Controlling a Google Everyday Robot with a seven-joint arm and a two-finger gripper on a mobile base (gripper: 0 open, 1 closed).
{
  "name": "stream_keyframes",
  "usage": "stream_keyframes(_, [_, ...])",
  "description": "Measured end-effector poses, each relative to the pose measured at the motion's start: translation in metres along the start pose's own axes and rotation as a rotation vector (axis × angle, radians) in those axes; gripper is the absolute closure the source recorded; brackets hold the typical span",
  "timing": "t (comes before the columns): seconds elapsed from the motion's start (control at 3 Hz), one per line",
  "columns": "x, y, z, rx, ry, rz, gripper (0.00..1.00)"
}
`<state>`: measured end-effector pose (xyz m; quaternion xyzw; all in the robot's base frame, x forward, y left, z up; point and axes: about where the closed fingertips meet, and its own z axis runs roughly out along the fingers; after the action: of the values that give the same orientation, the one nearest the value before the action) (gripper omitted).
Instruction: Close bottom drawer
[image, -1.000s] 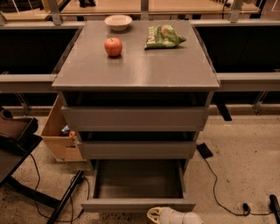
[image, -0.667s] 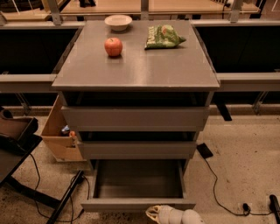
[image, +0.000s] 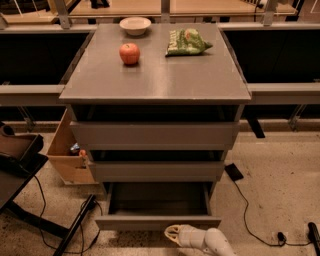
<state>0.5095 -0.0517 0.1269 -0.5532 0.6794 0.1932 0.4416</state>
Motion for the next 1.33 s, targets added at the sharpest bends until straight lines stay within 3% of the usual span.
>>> stream_keyframes(0.67, [0.005,-0.058,0.018,0.015,0.005,-0.043,1.00])
stream_keyframes(1.33, [0.008,-0.078,0.017,0.034,0.017,-0.055,1.00])
